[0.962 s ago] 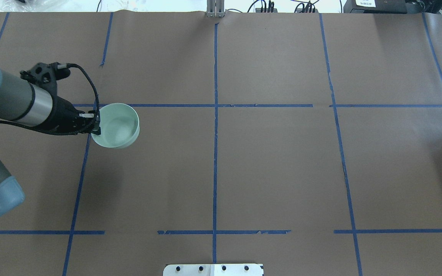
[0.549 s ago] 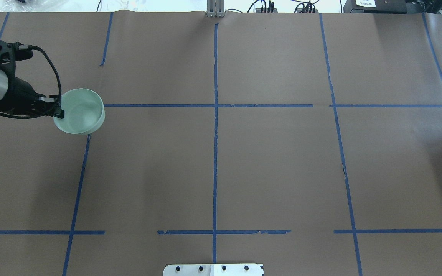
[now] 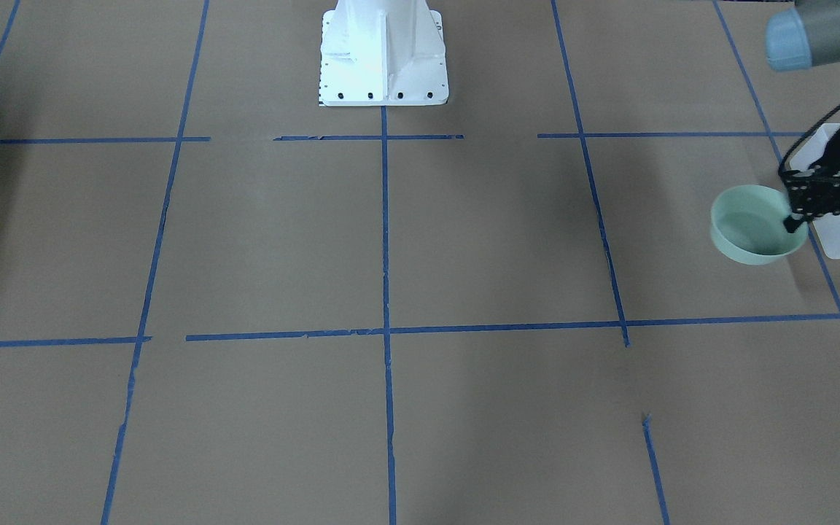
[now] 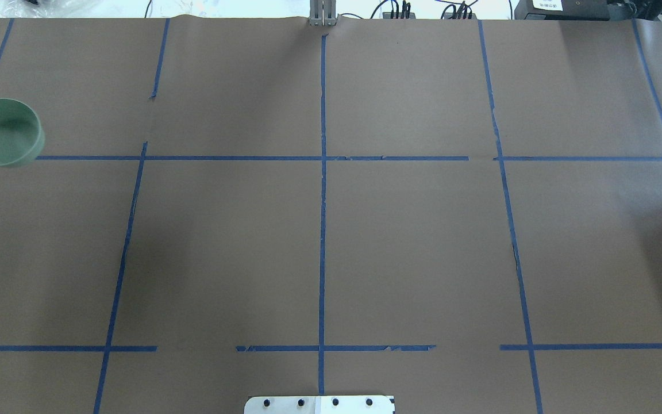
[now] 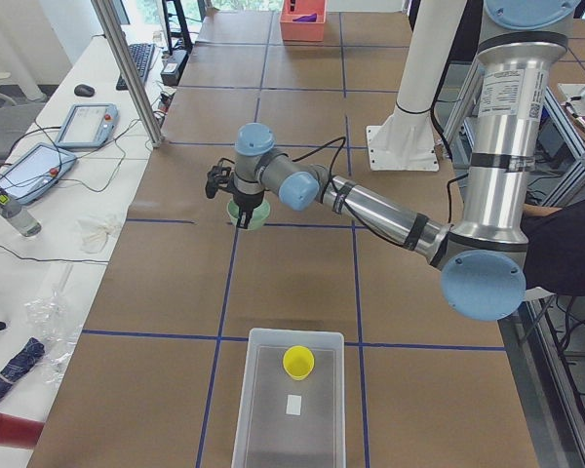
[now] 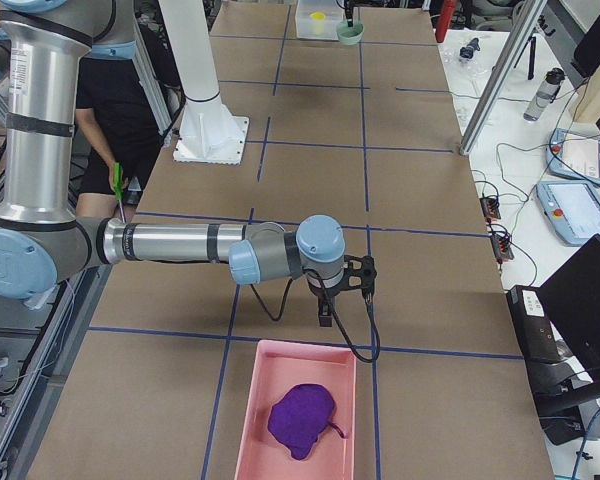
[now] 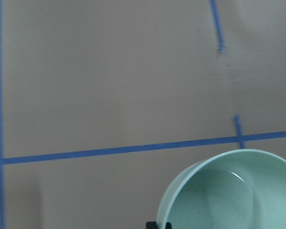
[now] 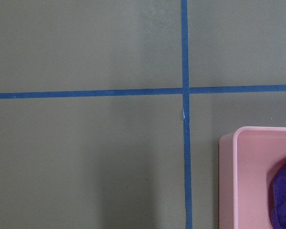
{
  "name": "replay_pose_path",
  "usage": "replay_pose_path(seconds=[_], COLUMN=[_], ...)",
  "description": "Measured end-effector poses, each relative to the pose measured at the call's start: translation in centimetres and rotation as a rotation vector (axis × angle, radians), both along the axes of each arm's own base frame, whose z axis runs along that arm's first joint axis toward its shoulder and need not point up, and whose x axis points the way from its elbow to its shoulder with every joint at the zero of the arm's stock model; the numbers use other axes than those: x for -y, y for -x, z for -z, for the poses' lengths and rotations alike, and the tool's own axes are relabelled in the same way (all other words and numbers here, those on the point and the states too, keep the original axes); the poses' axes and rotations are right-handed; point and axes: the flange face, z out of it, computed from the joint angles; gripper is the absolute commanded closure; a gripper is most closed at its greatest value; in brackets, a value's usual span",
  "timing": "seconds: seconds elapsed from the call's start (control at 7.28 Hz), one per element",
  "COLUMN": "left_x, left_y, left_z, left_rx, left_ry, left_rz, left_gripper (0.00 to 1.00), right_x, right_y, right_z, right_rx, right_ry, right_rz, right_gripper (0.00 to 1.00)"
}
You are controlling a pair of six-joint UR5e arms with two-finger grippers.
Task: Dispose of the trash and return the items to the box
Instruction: 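Carry the green bowl off the table with the left gripper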
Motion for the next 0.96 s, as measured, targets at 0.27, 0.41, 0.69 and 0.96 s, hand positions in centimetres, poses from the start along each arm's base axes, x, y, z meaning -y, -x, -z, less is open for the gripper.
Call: replay_pose_path(seconds=[0.27,0.41,0.69,0.96], left_x=[1.4,1.2,-0.9,-5.5], left_y=[9.0,12.9,18.4,20.5], left_z=[-7.6,-12.3,-21.1,-26.9], left_rx=[0.068,0.102,0.163,0.225], left_ry=[-0.040,-0.050,-0.041,-0.024], left_rz=[-0.059,-0.103,-0.193,-0.244], left_gripper=[1.00,1.00,1.00,1.00], right_x=[0.1,0.1,0.3,0.4], right_y=[0.0,0.0,0.0,0.1], right_z=[0.1,0.1,0.2,0.3], right_rx=[-0.003,-0.005,-0.006,-0.006], right_ry=[-0.003,-0.004,-0.007,-0.009], right_rz=[0.000,0.000,0.000,0.000], right_gripper=[0.00,0.00,0.00,0.00])
